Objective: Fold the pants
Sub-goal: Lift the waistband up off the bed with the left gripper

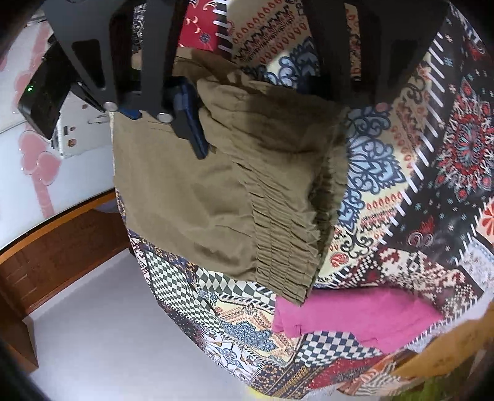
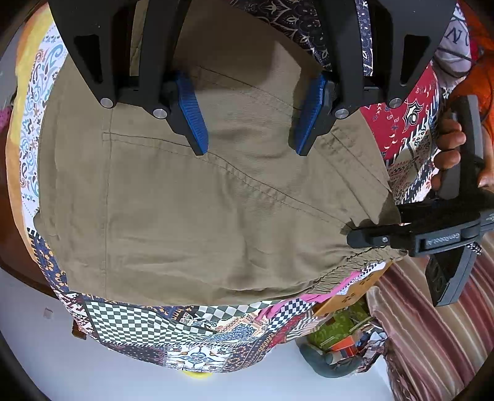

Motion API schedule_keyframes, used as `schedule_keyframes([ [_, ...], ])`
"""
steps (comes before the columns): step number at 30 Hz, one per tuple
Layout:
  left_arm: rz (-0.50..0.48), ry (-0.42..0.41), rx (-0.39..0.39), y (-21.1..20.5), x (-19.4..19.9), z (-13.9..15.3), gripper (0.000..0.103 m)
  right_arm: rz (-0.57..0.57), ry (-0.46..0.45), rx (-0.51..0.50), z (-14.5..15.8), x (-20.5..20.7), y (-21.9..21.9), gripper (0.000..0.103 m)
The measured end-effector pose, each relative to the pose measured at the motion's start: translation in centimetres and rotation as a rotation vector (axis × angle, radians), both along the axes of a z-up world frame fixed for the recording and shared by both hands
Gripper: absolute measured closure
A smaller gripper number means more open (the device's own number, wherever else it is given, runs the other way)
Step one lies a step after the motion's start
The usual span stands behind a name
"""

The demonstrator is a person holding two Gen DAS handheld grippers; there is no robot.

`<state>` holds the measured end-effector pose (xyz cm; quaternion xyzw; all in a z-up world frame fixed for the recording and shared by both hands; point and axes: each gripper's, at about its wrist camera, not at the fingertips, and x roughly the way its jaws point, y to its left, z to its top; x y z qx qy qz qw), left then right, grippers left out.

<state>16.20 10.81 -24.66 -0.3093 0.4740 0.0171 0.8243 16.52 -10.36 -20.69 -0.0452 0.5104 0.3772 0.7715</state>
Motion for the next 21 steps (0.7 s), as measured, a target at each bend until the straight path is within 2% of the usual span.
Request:
schedule_keyframes([
  [4, -0.013, -0.020, 0.019, 0.2, -0.4, 0.2, 0.065, -0.002, -0.001, -0.002, 0.0, 0.0, -0.1, 0.047],
  [7, -0.027, -0.033, 0.077, -0.4, -0.7, 0.7, 0.066, -0.002, -0.001, -0.003, 0.0, 0.0, -0.1, 0.047],
  [16, -0.095, -0.120, 0.346, -3.9, -2.0, 4.2, 0.067, -0.016, 0.009, 0.018, 0.1, -0.3, -0.6, 0.044],
  [21, -0.160, -0.200, 0.547, -7.0, -2.6, 6.9, 0.067, -0.023, 0.011, 0.027, 0.3, -0.5, -0.8, 0.044],
])
